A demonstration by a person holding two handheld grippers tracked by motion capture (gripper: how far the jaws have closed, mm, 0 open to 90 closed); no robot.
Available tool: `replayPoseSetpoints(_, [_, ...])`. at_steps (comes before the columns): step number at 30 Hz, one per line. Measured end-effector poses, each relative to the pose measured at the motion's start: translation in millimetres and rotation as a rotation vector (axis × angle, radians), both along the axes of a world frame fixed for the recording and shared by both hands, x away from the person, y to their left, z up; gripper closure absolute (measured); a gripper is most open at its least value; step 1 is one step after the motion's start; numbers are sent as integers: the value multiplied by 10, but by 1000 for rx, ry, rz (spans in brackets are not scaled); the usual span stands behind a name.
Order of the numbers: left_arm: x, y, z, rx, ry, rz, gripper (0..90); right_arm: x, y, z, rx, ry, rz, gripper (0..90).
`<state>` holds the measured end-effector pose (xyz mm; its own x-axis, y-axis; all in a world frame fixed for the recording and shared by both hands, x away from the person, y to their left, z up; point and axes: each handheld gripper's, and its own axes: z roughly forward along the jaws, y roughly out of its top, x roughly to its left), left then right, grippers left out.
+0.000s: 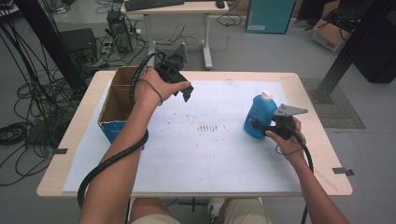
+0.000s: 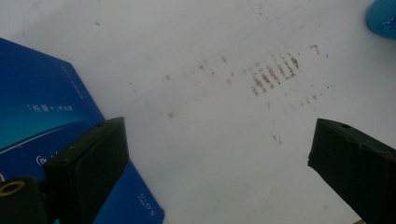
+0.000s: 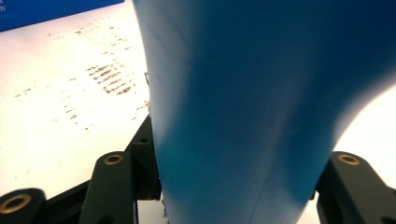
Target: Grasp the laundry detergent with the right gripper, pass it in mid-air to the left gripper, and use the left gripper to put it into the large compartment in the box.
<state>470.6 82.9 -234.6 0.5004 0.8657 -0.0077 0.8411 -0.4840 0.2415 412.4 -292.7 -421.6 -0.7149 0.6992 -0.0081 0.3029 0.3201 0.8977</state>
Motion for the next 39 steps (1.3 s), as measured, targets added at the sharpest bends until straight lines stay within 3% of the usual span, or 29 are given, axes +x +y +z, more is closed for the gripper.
replayPoseSetpoints(9, [-19, 18, 44, -1, -2, -2, 53, 3, 7, 10, -2, 10, -4, 436])
replayPoseSetpoints(17, [-75, -6, 158, -5, -32, -74, 61, 39, 55, 125, -36, 49, -21, 438])
replayPoseSetpoints(18, [-82, -4, 214, 7, -30, -114, 60, 50, 61, 187, -25, 55, -25, 437])
replayPoseSetpoints(24, [-105, -32, 333, 5, -27, -187, 58, 86, 120, 407, -21, 72, -22, 437])
replayPoseSetpoints(25, [-120, -45, 380, -8, -31, -231, 60, 92, 161, 499, -19, 87, -16, 437])
replayPoseSetpoints(26, [-120, -45, 380, -8, -31, -231, 64, 92, 161, 499, -19, 87, -16, 437])
replayPoseSetpoints(28, [-133, -50, 457, -28, -25, -298, 63, 96, 243, 613, -10, 106, 3, 436])
replayPoseSetpoints(29, [-133, -50, 457, -28, -25, -298, 63, 96, 243, 613, -10, 106, 3, 436])
replayPoseSetpoints(32, [-145, -49, 558, -20, -24, -372, 58, 110, 404, 718, -8, 110, 45, 435])
replayPoseSetpoints(34, [-146, -49, 586, -19, -18, -386, 51, 119, 447, 738, -6, 107, 58, 435])
replayPoseSetpoints(35, [-160, -50, 636, -14, -25, -431, 50, 128, 529, 772, 2, 107, 77, 434])
replayPoseSetpoints(39, [-171, -48, 691, 9, -23, -487, 49, 152, 688, 821, 16, 114, 120, 434])
